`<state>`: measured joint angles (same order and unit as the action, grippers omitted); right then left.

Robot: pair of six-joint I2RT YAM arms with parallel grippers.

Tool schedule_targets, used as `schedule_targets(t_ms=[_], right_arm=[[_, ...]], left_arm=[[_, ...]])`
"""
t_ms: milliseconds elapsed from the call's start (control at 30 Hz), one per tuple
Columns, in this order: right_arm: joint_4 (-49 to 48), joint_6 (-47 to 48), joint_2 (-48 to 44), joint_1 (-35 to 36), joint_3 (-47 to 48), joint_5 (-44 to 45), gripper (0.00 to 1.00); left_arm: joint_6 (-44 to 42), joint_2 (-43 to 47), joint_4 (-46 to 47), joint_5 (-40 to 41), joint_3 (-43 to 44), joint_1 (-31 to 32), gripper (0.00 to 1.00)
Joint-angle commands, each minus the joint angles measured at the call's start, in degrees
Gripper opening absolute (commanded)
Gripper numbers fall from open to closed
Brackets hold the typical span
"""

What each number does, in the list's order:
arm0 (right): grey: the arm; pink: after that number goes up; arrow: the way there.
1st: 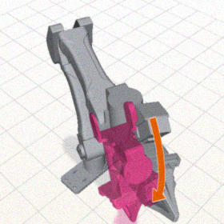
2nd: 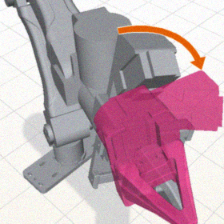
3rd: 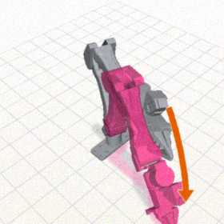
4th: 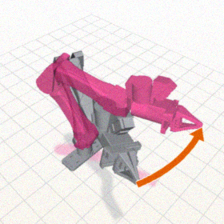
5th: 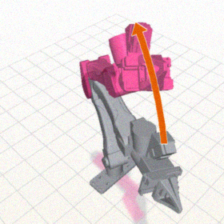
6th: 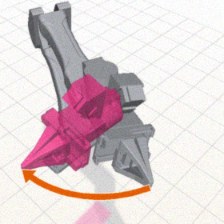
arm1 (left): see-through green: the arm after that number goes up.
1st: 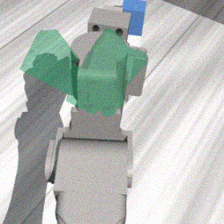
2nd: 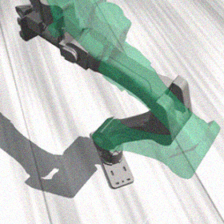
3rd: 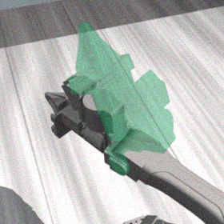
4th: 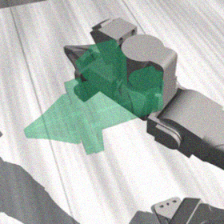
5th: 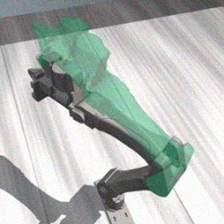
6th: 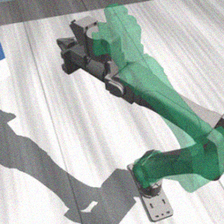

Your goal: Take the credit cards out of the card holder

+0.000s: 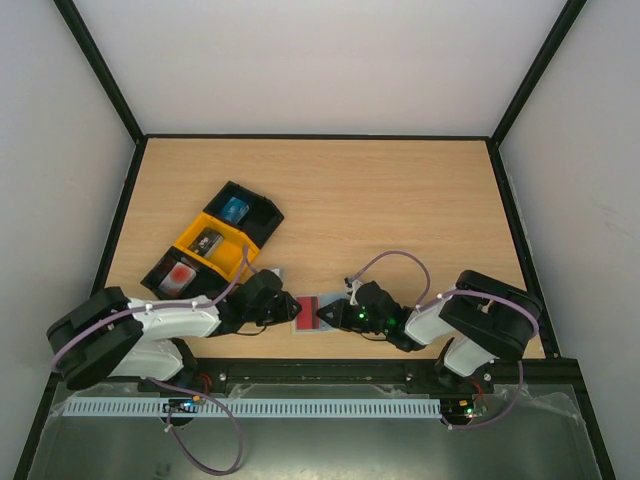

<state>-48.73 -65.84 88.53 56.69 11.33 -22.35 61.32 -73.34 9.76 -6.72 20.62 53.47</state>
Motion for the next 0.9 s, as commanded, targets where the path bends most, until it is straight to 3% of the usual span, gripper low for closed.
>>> schedule_targets(t_ms=[0,300,867], right_arm=[[-1.98,-0.07,1.57,-0.17,-0.79,-0.24,0.12],[-5.21,0.11,3.26,-0.13,-1.05,-0.93,0.1],[-16.36,-6.62,8.19,-0.22,-2.07,-2.11,0.14]], left_arm=[[-0.91,-2.64,1.93,-1.09,-0.02,0.26,0.2],[-0.58,-6.46,4.89,-3.03,-0.1,0.32,0.03],[4.62,-6.98,7.57,-4.48,-2.0,1.25,0.03]])
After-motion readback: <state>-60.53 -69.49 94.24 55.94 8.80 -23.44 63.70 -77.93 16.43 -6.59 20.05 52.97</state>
